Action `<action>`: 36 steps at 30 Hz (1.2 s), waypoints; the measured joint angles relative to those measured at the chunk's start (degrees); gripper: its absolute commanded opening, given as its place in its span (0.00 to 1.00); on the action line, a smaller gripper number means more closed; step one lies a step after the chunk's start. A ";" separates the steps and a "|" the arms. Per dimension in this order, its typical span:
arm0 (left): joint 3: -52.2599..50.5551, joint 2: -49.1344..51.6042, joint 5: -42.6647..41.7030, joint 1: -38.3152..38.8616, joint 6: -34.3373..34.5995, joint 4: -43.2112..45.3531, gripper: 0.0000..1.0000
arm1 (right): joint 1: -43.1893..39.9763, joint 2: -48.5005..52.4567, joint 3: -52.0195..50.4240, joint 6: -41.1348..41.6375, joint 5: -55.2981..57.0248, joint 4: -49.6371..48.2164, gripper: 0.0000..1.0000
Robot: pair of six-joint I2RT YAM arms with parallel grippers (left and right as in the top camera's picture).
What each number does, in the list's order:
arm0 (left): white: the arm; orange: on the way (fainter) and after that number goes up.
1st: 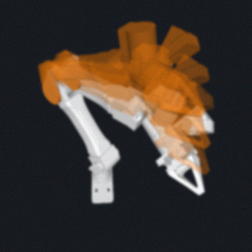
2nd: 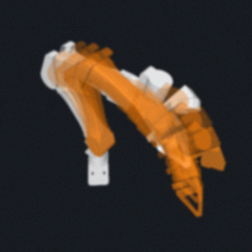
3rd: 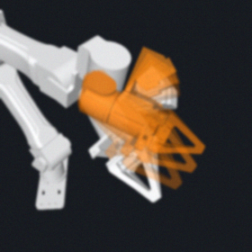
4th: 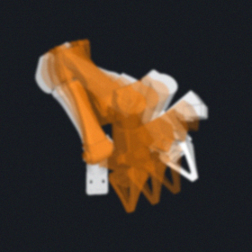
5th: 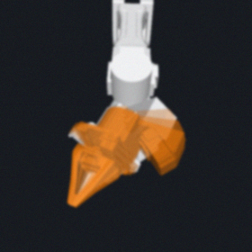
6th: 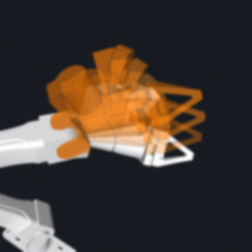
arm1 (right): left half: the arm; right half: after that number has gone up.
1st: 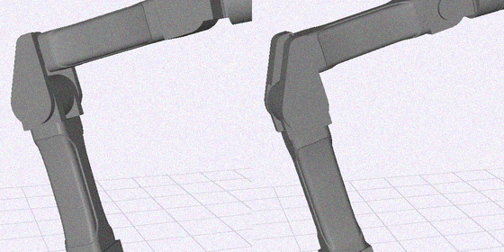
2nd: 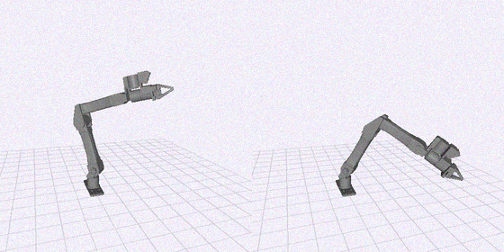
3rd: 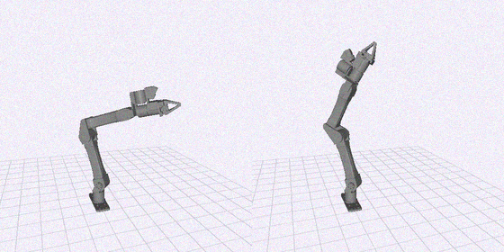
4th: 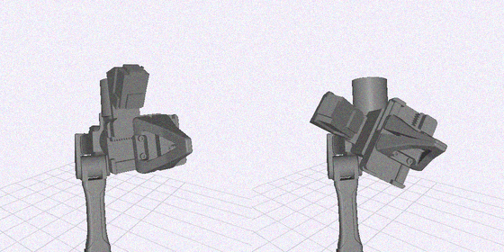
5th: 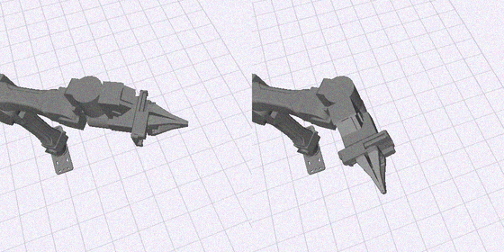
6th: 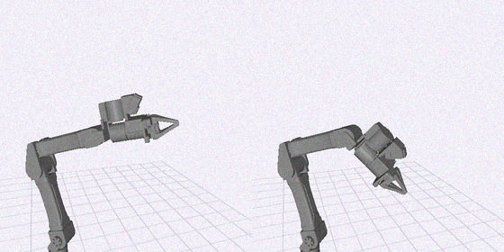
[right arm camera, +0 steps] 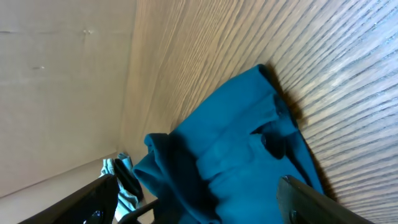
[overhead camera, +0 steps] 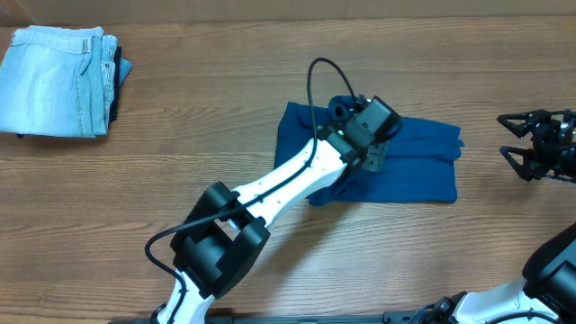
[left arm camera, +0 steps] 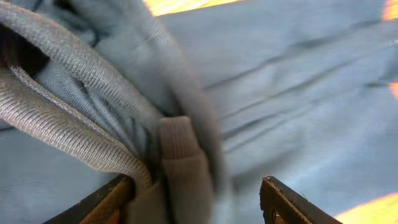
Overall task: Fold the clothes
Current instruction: 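Fold the left end over onto the strip's right half with the left gripper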
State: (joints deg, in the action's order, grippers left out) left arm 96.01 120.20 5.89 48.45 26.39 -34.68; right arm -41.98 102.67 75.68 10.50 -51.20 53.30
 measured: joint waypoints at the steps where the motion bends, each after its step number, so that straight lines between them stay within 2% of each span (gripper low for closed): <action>1: 0.81 -0.02 -0.13 0.79 0.02 0.02 0.68 | 0.00 0.00 0.00 0.02 -0.04 -0.04 0.85; 12: 4.81 -0.02 -1.60 2.56 -0.66 0.81 0.70 | 0.00 0.00 0.00 0.02 -0.07 -0.07 0.85; 17: 8.92 0.00 -2.14 2.54 -1.68 -8.31 0.69 | 0.00 0.00 0.00 0.00 -0.04 0.04 0.85; 22: 16.59 0.15 -2.19 2.40 -4.55 -24.96 0.72 | 0.00 0.00 0.00 0.00 -0.07 0.11 0.85; 27: 18.08 0.15 -2.29 2.08 -5.62 -33.22 0.69 | 0.00 0.00 -0.02 -0.04 -0.07 0.09 0.85; 31: 16.74 0.15 -3.32 2.12 -5.86 -32.20 0.71 | 0.00 0.00 -0.02 -0.02 -0.04 0.09 0.85; 36: 9.07 0.11 -6.23 2.21 -8.87 -26.03 0.76 | 0.00 0.00 0.00 0.00 -0.07 0.02 0.84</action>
State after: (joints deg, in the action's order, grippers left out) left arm 105.08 120.31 -0.34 50.65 17.52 -60.71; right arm -41.98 102.67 75.68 10.50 -51.27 53.32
